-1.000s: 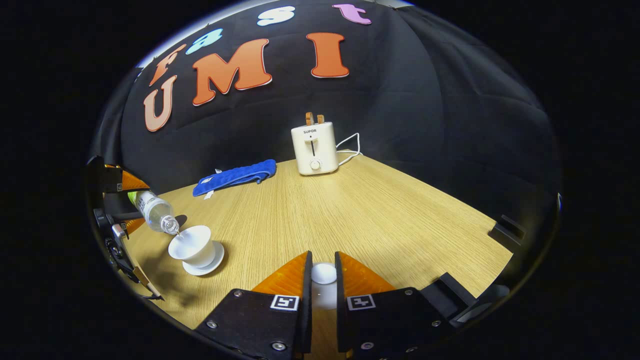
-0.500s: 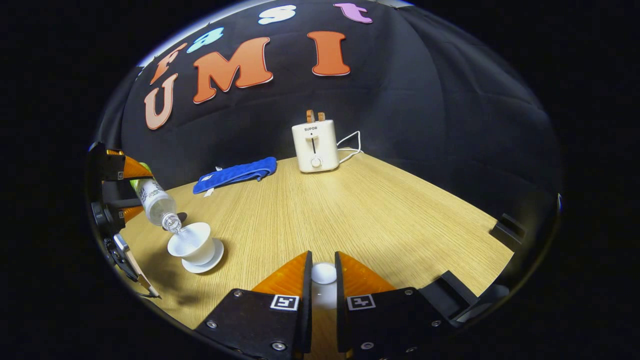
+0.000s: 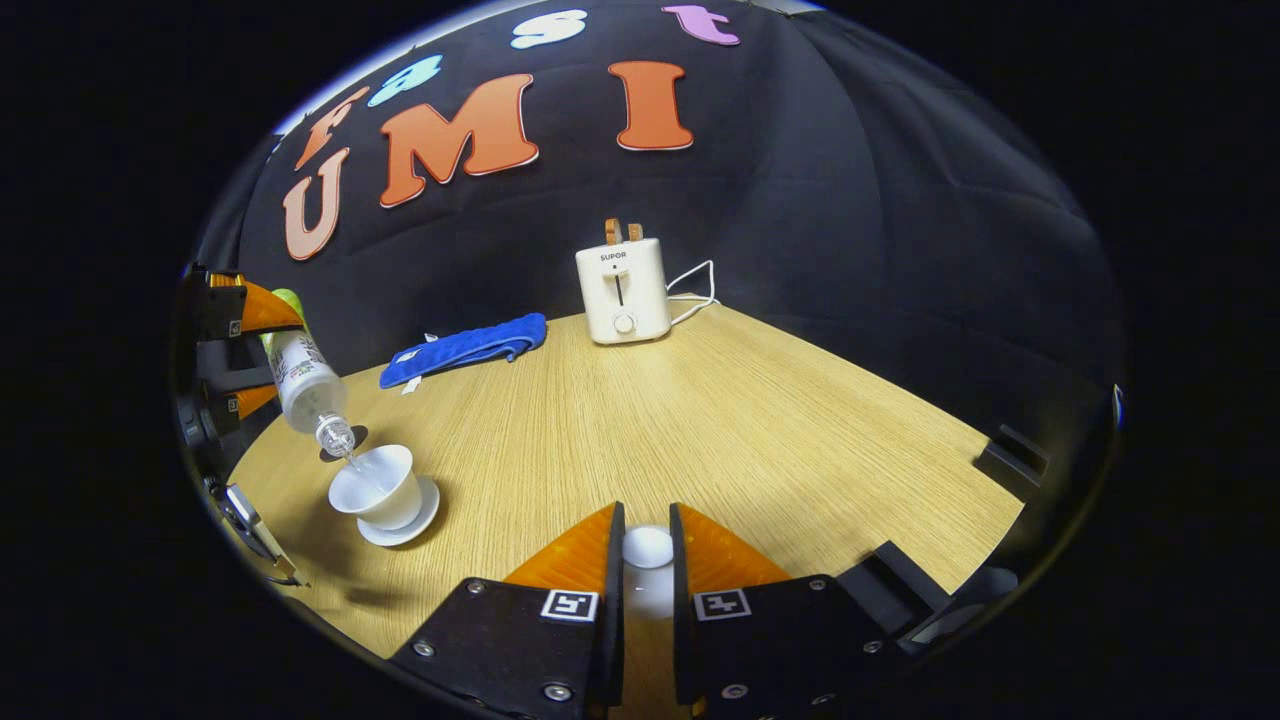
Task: Open the teacup lid with one hand, grasp the water bottle and pour water into the teacup with the other hand; after pouring, place the water bottle on the coaster and then close the teacup lid.
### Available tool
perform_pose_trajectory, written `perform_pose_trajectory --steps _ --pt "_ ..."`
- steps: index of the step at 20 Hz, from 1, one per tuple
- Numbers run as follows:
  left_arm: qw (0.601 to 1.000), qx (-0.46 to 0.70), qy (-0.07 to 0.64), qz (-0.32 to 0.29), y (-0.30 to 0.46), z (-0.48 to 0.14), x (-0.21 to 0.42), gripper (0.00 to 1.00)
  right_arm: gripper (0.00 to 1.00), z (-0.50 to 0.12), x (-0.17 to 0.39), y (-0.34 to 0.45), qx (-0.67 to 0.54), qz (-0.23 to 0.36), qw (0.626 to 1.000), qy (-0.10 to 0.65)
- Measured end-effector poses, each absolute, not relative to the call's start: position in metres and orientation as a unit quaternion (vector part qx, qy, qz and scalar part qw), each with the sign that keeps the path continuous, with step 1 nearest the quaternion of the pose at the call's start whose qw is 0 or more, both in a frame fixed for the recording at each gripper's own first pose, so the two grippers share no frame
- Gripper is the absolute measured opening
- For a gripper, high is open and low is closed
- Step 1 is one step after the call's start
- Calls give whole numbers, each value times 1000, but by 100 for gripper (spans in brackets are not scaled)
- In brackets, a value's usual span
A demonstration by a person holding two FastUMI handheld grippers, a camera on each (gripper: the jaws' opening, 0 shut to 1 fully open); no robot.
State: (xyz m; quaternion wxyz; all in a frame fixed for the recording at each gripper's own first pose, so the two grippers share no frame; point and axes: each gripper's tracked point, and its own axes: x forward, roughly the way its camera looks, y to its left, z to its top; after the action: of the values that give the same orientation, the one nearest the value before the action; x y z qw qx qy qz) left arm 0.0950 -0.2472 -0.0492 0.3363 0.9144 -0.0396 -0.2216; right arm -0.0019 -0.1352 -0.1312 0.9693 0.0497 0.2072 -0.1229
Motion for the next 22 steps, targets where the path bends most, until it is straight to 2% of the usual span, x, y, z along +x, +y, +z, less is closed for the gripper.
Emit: perform_pose_trajectory --steps 5,9,13,14,17,19,20,21,22 --pt "318 920 -36 -225 -244 -52 90 70 21 -131 -3 -139 50 -125 969 208" --pt "353 906 -24 -231 -242 -61 96 69 20 -132 -5 -142 55 -126 968 209" --pt "431 869 12 -241 -222 -80 96 74 20 -132 -7 -143 56 -128 968 210" --pt "456 855 25 -245 -218 -86 95 69 20 -132 -7 -144 55 -128 968 210" --pt "562 774 98 -276 -201 -115 81 68 20 -127 -7 -144 53 -128 968 208" --pt "613 724 134 -288 -196 -127 75 71 20 -126 -6 -142 52 -127 968 208" --pt "638 698 147 -290 -195 -131 74 67 21 -125 -6 -140 51 -127 969 207" --pt "662 672 156 -293 -196 -130 72 71 21 -124 -6 -139 50 -125 969 207" --pt "694 634 170 -295 -197 -129 71 68 21 -123 -6 -136 49 -123 969 207"
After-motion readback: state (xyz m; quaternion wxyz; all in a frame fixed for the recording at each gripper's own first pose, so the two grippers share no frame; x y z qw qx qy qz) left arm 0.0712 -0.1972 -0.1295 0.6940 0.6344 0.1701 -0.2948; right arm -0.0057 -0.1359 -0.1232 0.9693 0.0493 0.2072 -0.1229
